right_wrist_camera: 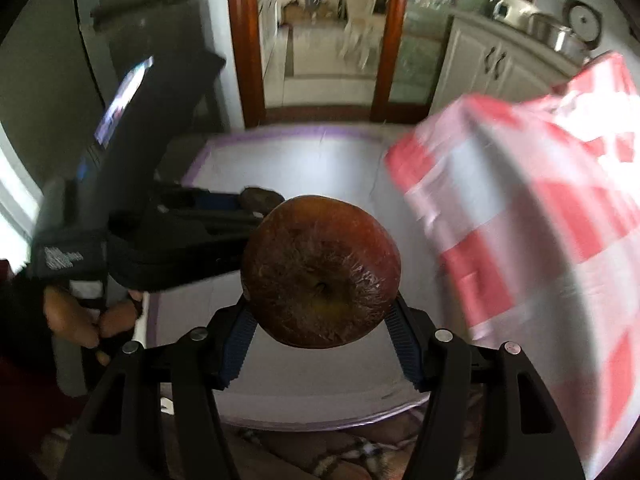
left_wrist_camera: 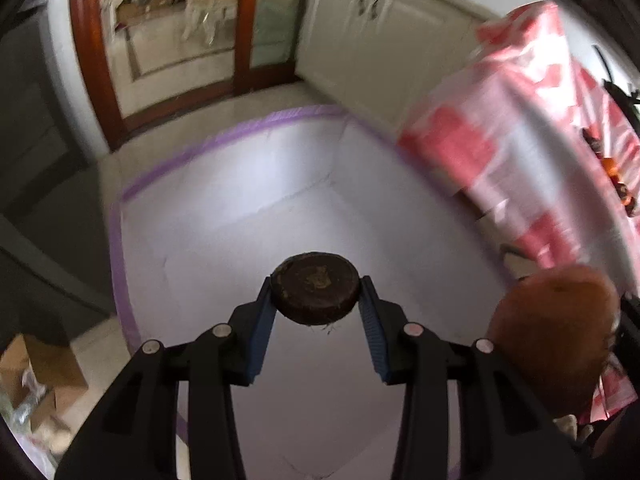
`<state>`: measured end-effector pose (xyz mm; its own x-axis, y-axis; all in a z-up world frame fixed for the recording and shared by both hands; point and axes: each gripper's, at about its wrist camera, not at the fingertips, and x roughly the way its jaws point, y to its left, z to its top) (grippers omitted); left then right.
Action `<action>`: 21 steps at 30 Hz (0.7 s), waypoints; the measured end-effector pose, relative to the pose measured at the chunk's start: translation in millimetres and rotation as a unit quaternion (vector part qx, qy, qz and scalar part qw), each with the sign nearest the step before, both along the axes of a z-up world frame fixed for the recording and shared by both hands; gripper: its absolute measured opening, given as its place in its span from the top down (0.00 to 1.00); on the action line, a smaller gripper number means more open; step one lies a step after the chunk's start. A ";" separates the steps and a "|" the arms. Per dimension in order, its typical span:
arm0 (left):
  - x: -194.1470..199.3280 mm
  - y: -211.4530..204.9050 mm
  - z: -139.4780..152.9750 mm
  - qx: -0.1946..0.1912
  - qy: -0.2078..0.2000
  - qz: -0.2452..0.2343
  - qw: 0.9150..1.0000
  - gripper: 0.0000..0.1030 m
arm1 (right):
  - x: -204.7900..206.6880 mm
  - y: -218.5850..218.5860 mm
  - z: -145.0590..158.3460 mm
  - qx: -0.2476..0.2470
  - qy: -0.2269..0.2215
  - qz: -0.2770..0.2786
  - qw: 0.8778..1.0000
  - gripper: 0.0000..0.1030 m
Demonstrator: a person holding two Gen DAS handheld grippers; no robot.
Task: Organize fruits
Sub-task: 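Open the right tool to drop the apple while the left tool drops the brown fruit into the box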
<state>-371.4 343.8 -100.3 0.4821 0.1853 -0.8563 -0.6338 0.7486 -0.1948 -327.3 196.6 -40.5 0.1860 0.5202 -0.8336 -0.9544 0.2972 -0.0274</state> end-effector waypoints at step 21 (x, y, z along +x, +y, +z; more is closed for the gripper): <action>-1.3 6.3 -45.7 -0.038 0.114 0.040 0.992 0.52 | 17.3 28.4 -75.8 -0.116 0.086 -0.020 0.989 0.51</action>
<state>-372.7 350.1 -146.0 0.2597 0.1450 -0.9547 -0.7248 0.6826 -0.0935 -310.0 225.0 -116.3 0.0466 0.3060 -0.9509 -0.9385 0.3396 0.0633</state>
